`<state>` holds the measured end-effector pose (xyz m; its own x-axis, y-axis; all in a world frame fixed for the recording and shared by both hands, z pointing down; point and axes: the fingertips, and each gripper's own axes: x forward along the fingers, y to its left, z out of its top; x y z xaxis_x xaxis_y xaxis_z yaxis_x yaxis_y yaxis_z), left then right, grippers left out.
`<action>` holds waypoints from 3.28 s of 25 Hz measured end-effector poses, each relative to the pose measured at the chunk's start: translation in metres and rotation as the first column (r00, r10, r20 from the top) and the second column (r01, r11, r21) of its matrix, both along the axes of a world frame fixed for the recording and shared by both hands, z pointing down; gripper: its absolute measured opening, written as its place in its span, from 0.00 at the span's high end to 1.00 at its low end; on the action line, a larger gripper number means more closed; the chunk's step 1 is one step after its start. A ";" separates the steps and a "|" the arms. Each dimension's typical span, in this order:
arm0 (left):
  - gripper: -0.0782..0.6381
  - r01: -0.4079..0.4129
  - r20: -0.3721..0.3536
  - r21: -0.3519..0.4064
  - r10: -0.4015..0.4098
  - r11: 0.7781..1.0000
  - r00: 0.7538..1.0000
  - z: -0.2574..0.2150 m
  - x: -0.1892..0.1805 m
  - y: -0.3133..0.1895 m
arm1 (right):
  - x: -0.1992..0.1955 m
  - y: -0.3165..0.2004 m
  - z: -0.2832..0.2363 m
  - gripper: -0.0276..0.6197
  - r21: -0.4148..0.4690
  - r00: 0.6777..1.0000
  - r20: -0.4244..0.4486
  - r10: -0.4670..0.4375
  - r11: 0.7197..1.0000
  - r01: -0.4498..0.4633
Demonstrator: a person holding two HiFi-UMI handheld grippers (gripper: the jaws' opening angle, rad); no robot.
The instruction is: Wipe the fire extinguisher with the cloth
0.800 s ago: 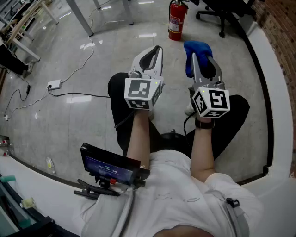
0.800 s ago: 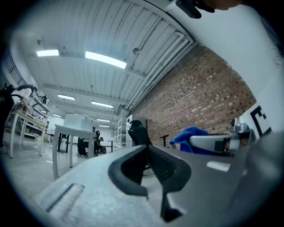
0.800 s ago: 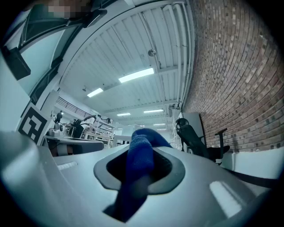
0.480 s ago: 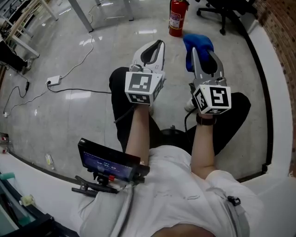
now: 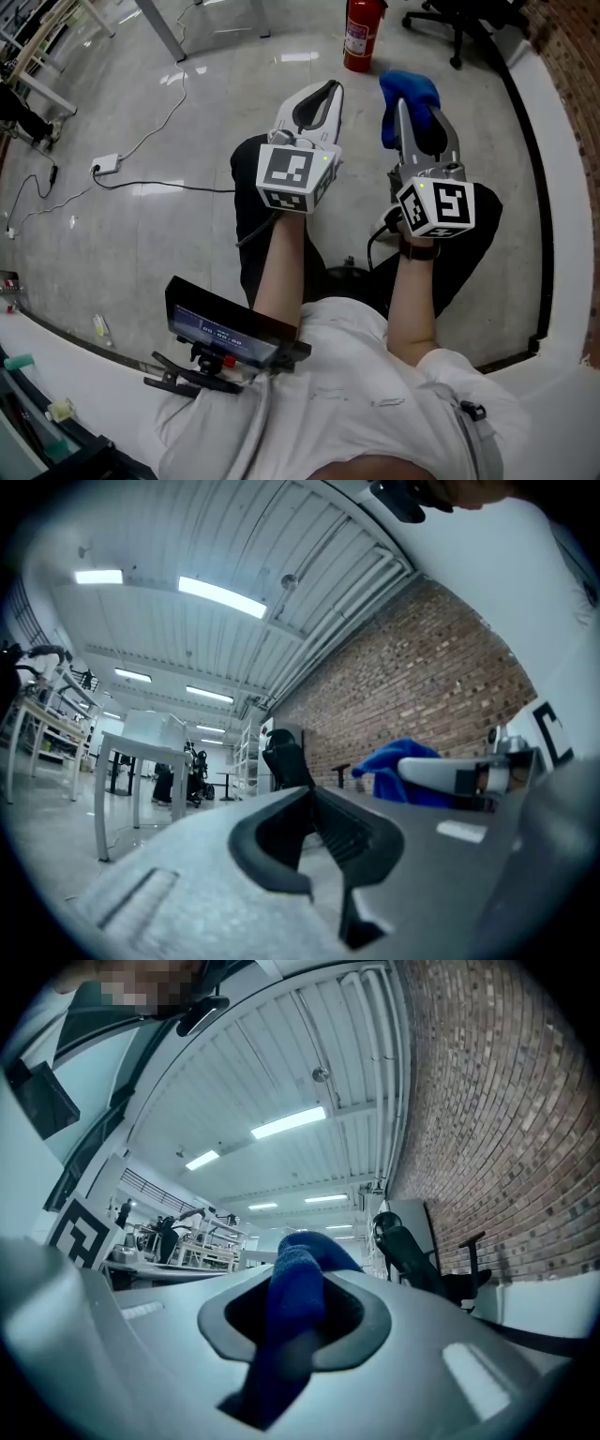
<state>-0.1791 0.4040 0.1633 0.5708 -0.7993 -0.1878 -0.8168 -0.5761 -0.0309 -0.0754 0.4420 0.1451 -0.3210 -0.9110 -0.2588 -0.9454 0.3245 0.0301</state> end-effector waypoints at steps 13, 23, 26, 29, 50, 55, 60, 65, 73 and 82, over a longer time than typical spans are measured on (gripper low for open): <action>0.87 -0.044 -0.022 -0.015 0.043 0.999 0.999 0.007 0.035 -0.104 | 0.023 -0.100 0.005 0.84 -0.003 1.000 0.008 0.007 1.000 -0.006; 0.87 -0.051 0.039 -0.067 0.054 0.996 0.998 0.025 0.074 -0.183 | 0.068 -0.186 0.029 0.84 -0.089 0.998 0.060 0.029 0.996 -0.023; 0.87 -0.027 0.063 -0.061 0.031 0.998 0.998 0.014 0.073 -0.221 | 0.067 -0.231 0.023 0.84 -0.112 0.996 0.084 0.011 0.994 -0.001; 0.88 -0.026 0.045 -0.016 0.027 1.000 0.999 -0.002 0.077 -0.241 | 0.069 -0.245 -0.008 0.84 -0.030 0.994 0.107 0.010 1.000 -0.006; 0.88 -0.011 -0.076 -0.045 0.007 0.999 0.997 0.000 0.088 -0.375 | 0.081 -0.383 0.017 0.84 -0.082 0.997 0.055 -0.056 0.995 0.061; 0.88 0.046 -0.068 -0.051 -0.049 0.998 0.996 -0.004 0.089 -0.407 | 0.091 -0.413 0.013 0.84 -0.069 0.994 0.067 -0.081 0.994 0.085; 0.88 0.068 -0.035 -0.183 -0.075 0.981 0.997 0.023 0.103 -0.449 | 0.115 -0.449 0.063 0.84 -0.227 0.992 0.121 -0.047 0.971 0.073; 0.88 0.073 -0.046 -0.176 -0.082 0.982 0.996 0.037 0.091 -0.488 | 0.115 -0.491 0.055 0.84 -0.189 0.996 0.072 -0.050 0.980 0.063; 0.88 0.018 -0.057 -0.078 -0.022 0.997 0.998 -0.006 0.087 -0.525 | 0.114 -0.540 0.035 0.84 -0.139 0.999 0.051 -0.007 0.990 0.014; 0.88 -0.024 -0.033 -0.118 0.021 0.993 0.999 0.031 0.079 -0.579 | 0.098 -0.582 0.077 0.83 -0.250 0.998 -0.032 0.057 0.966 -0.064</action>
